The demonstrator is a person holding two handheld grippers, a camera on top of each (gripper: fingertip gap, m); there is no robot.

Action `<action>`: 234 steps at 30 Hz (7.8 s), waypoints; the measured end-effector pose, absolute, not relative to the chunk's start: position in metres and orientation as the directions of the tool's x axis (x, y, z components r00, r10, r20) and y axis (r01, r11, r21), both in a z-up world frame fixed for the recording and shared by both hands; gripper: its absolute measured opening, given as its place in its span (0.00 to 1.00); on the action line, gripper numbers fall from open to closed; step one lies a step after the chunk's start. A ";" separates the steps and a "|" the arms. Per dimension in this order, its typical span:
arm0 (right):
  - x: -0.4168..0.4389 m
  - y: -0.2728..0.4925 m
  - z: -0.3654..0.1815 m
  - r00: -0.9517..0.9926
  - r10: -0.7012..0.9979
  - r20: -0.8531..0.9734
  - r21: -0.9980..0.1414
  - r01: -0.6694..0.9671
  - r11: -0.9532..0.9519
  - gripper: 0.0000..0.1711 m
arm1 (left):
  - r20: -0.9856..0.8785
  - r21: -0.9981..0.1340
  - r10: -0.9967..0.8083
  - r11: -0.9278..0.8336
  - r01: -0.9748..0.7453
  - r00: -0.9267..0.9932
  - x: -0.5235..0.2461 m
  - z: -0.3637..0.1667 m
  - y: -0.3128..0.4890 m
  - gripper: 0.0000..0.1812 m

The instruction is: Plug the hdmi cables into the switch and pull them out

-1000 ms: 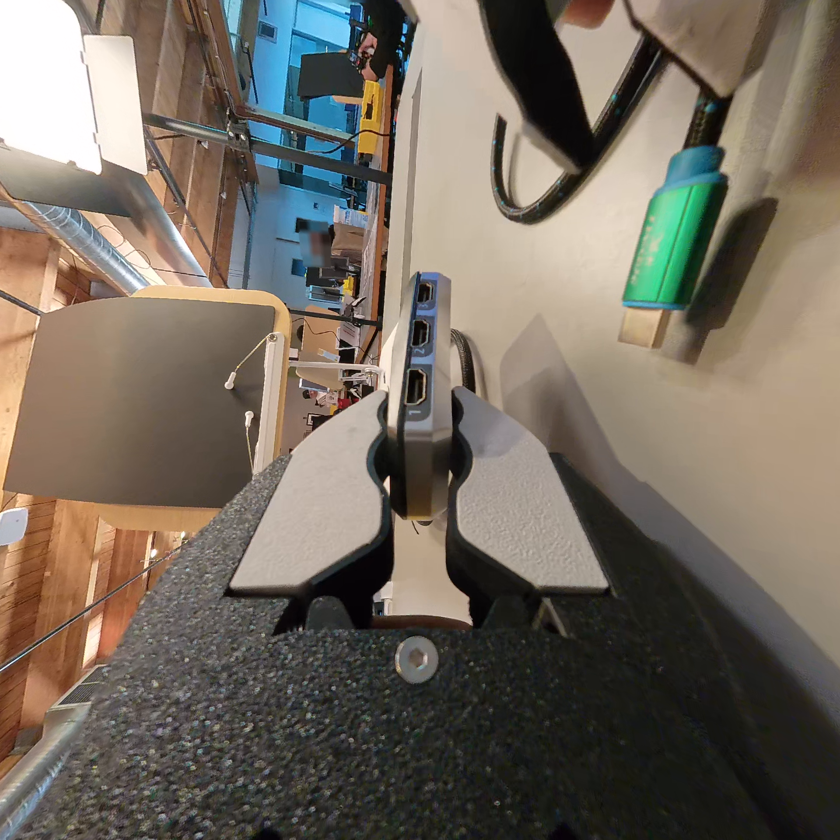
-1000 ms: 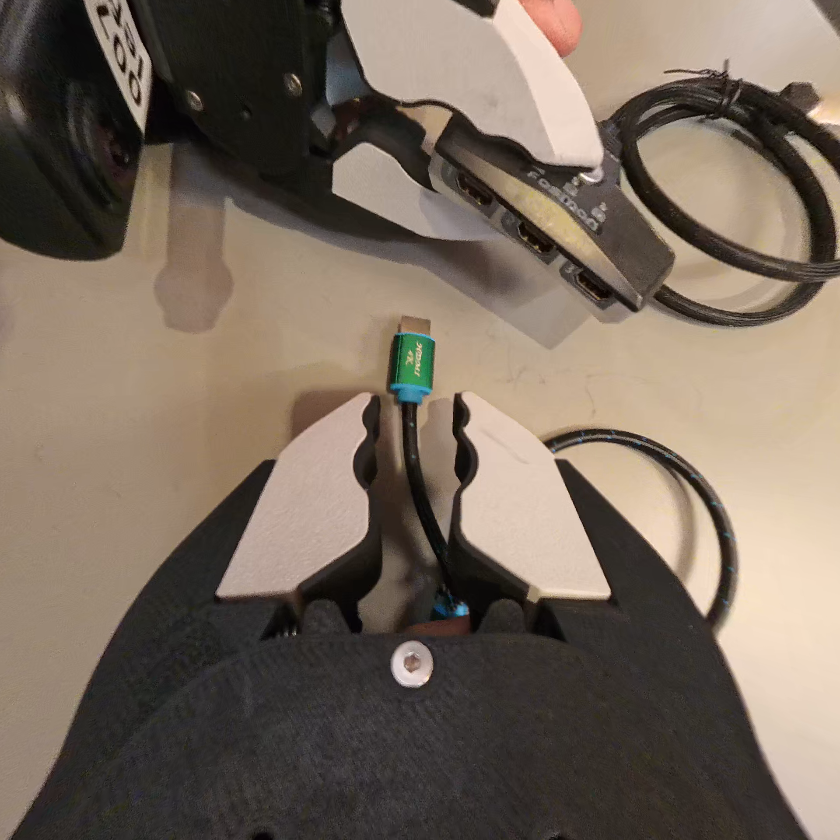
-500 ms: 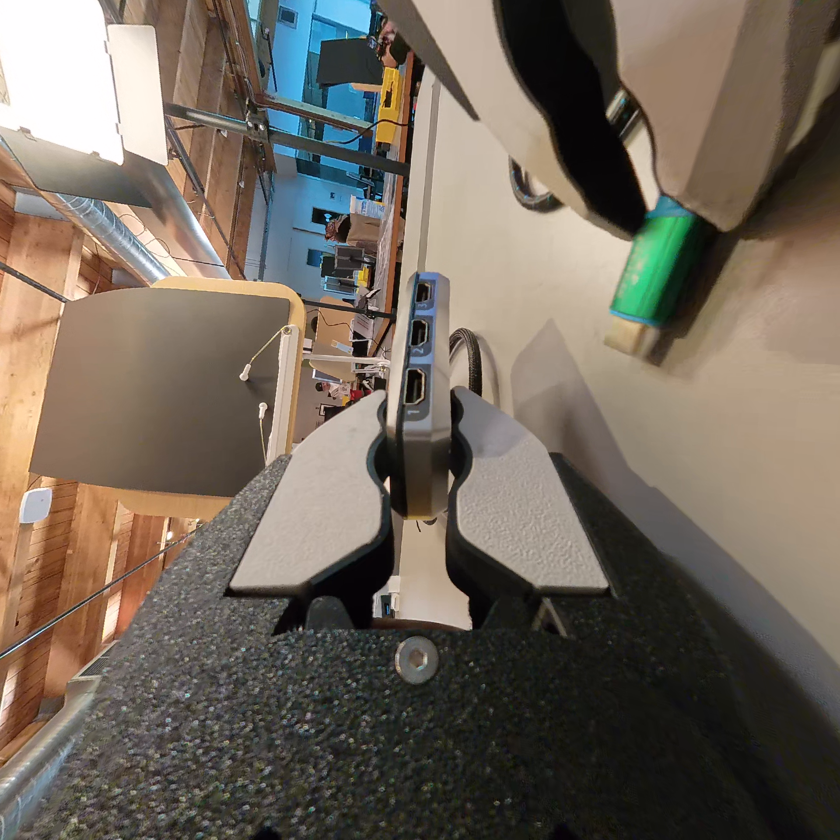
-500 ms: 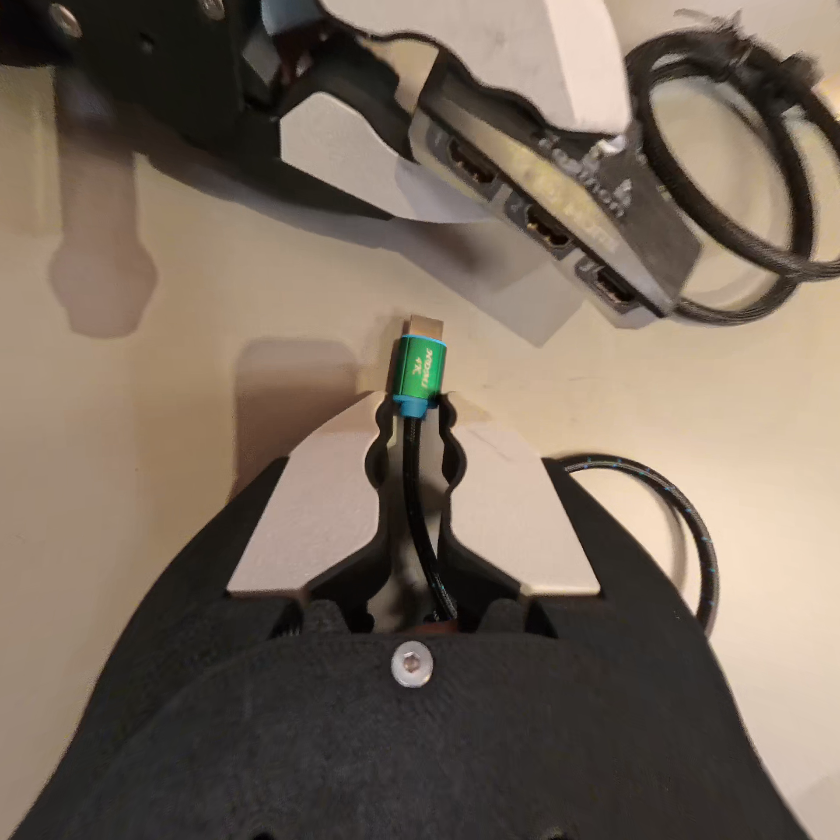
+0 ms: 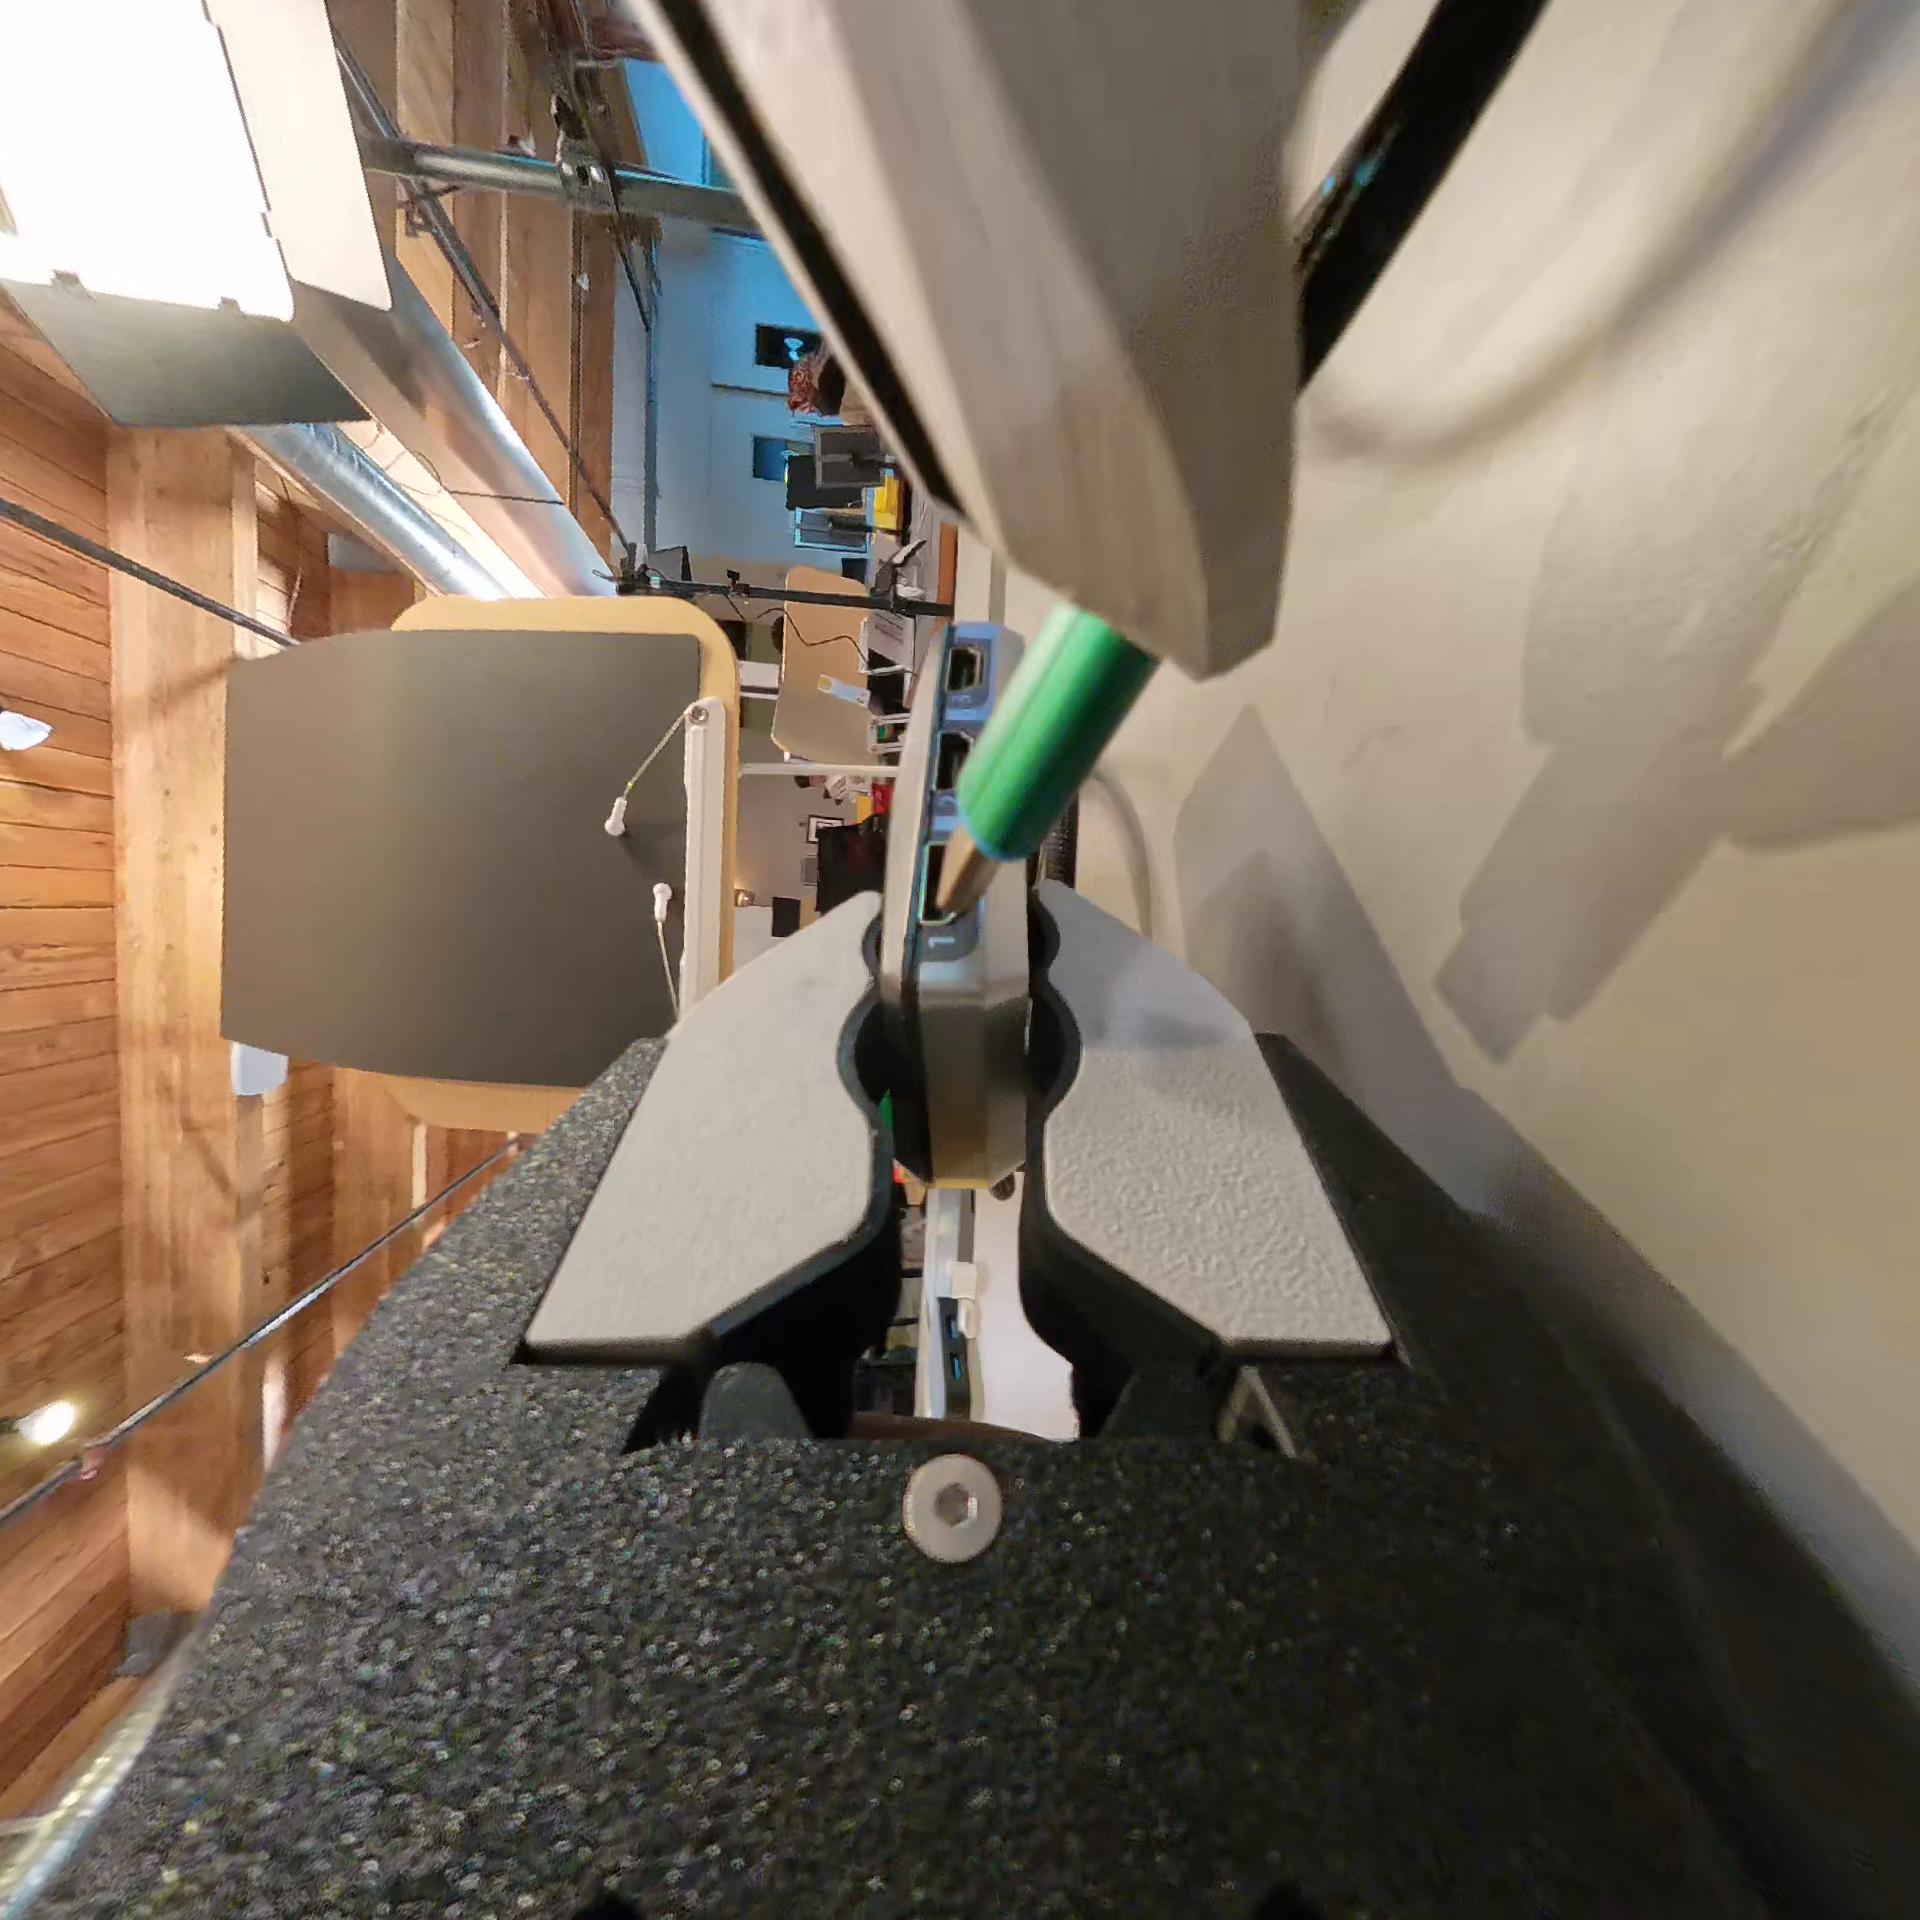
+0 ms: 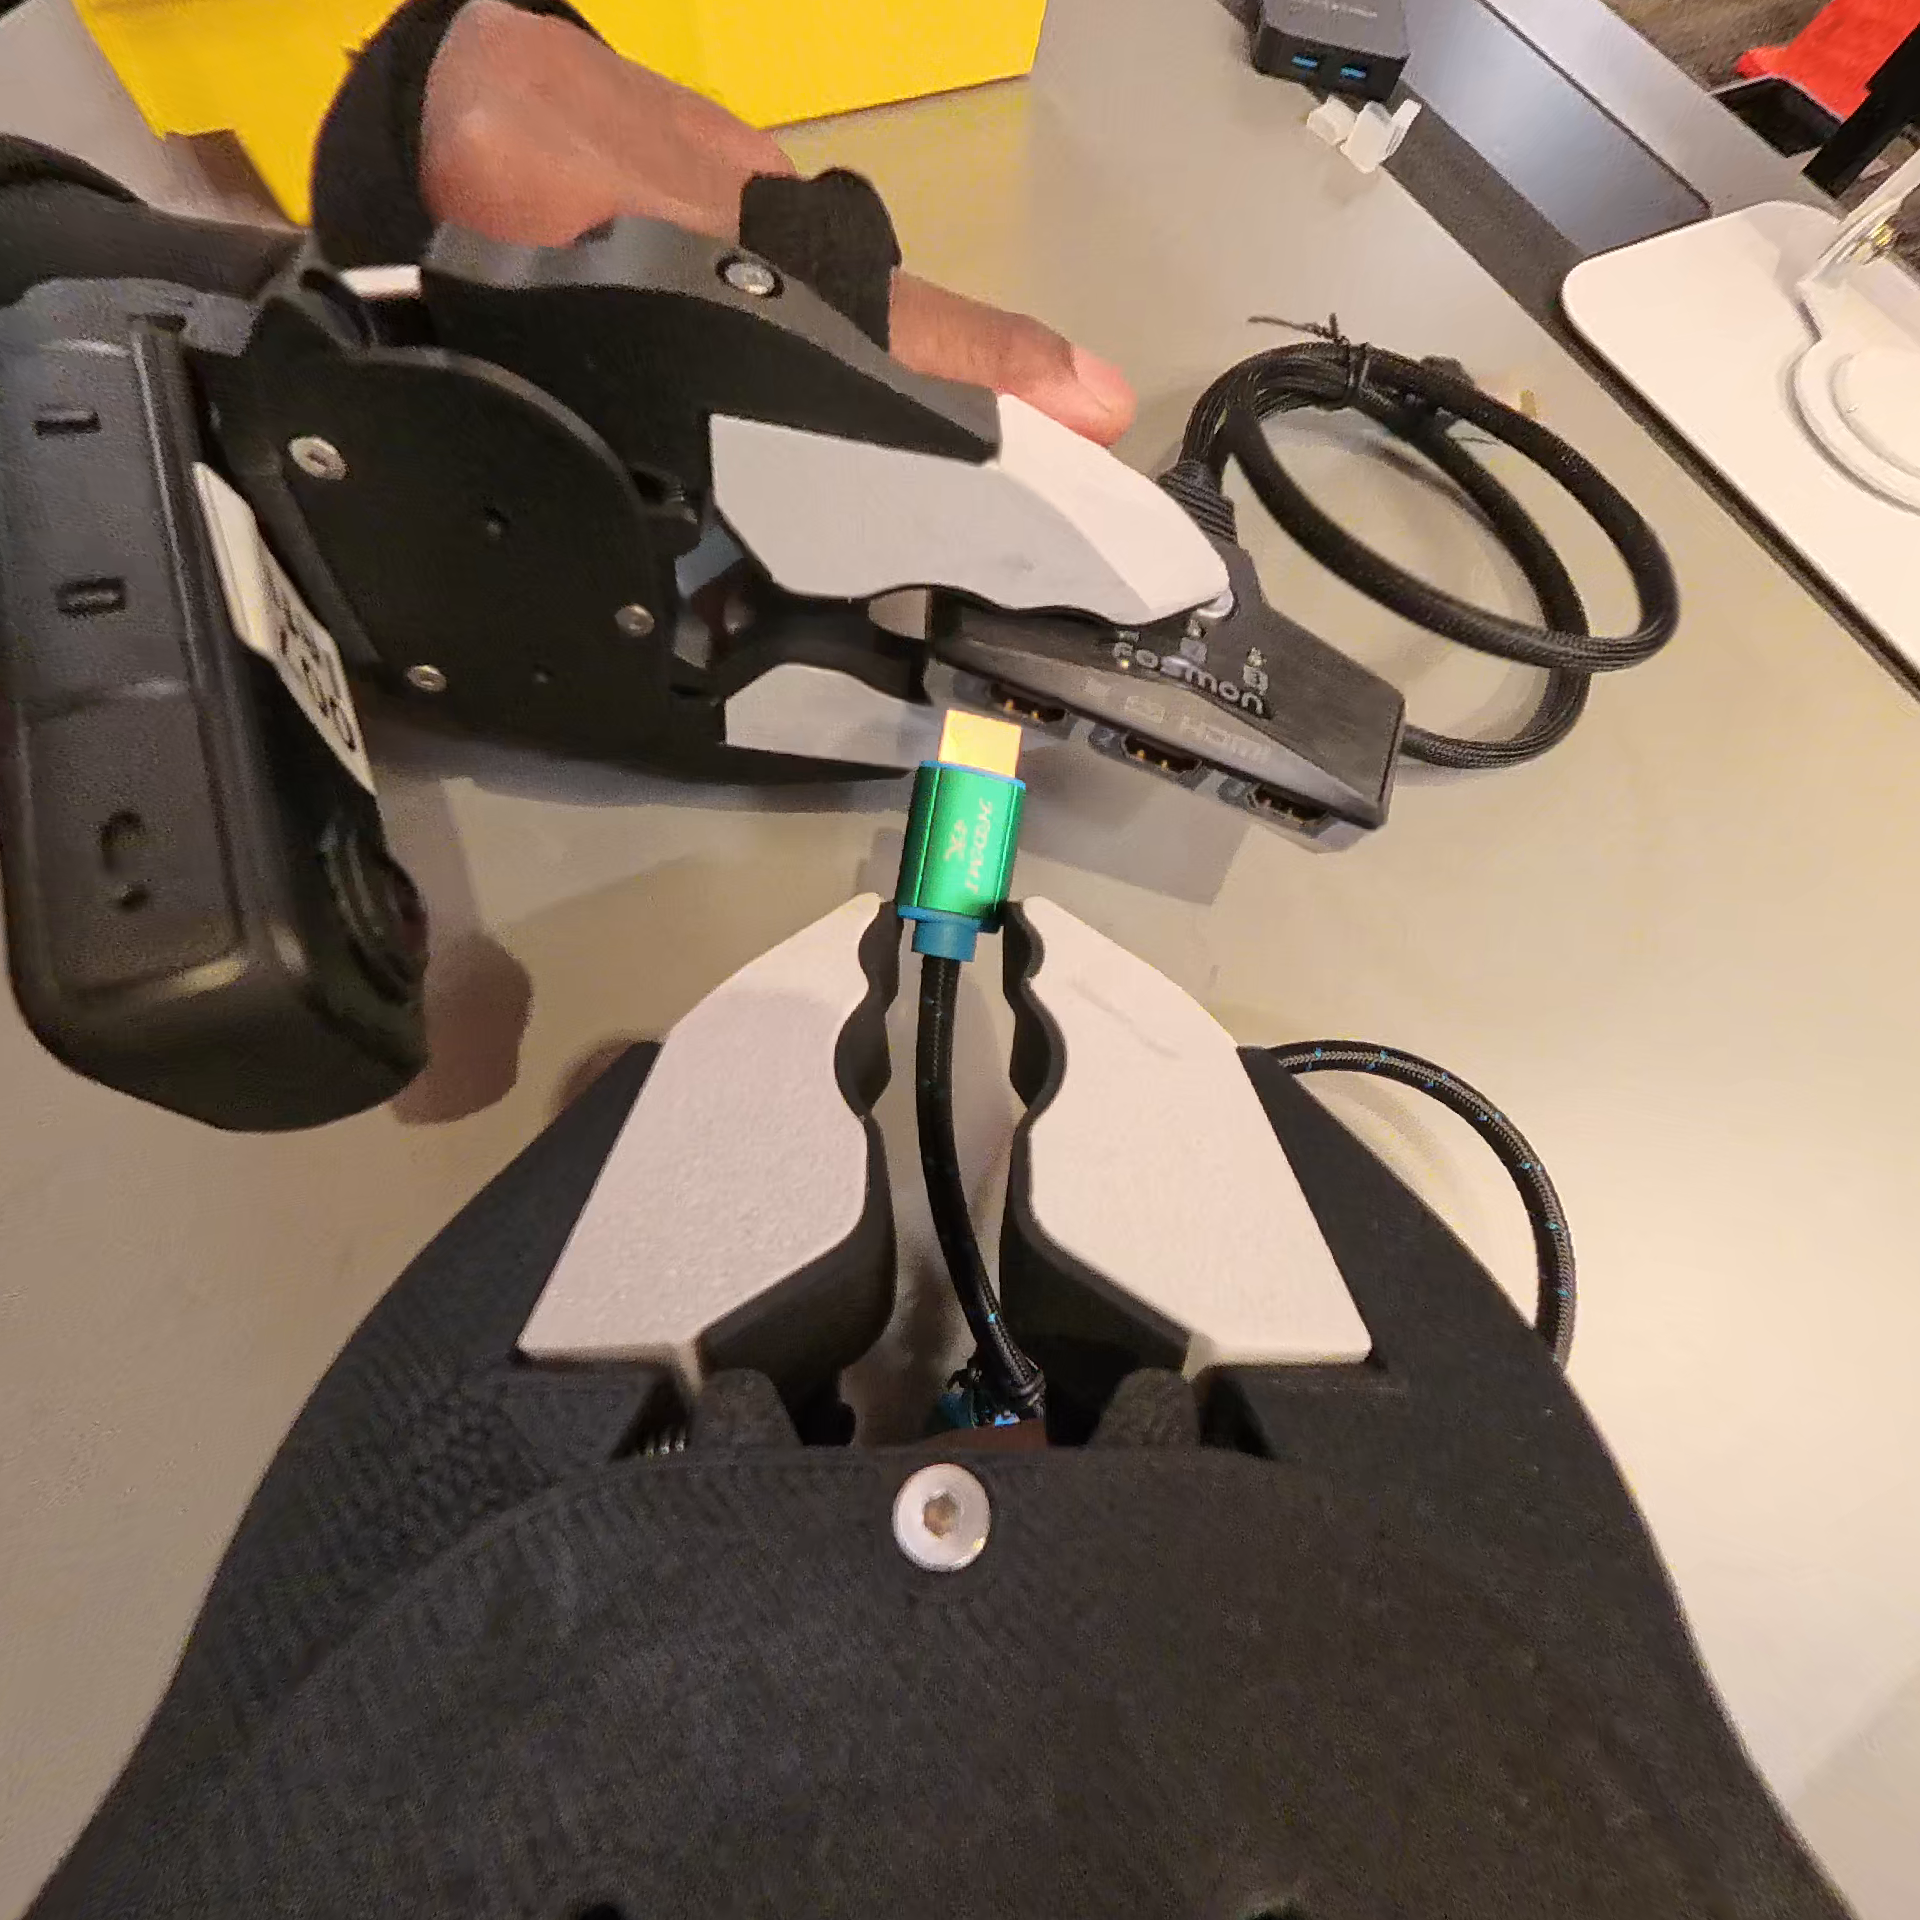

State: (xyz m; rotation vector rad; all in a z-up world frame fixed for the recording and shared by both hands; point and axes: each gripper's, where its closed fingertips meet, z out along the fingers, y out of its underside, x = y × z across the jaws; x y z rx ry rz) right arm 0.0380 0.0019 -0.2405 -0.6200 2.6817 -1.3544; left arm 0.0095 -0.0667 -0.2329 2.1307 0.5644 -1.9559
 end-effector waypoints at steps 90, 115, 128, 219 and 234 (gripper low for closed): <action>0.032 0.021 -0.258 -0.933 -0.349 -0.086 -0.674 -0.203 0.710 0.11 | -0.966 0.131 -0.010 -0.880 0.456 0.258 0.005 -0.254 -0.046 0.12; 0.031 0.015 -0.252 -0.946 -0.306 -0.106 -0.712 -0.142 0.688 0.11 | -0.967 0.016 0.119 -0.855 0.518 0.227 0.009 -0.250 -0.048 0.12; 0.022 0.013 -0.252 -0.960 -0.276 -0.036 -0.709 -0.170 0.684 0.11 | -0.941 -0.132 0.259 -0.873 0.469 0.216 0.011 -0.253 -0.038 0.12; 0.008 0.024 -0.251 -0.891 -0.446 0.081 -0.687 -0.375 0.623 0.17 | -0.929 -0.173 0.291 -0.888 0.426 0.228 -0.004 -0.253 -0.016 0.12; -0.011 -0.009 -0.255 -0.530 -0.399 0.749 -0.440 -0.847 0.299 0.19 | -0.944 -0.196 0.265 -0.930 0.311 0.198 0.000 -0.240 0.000 0.11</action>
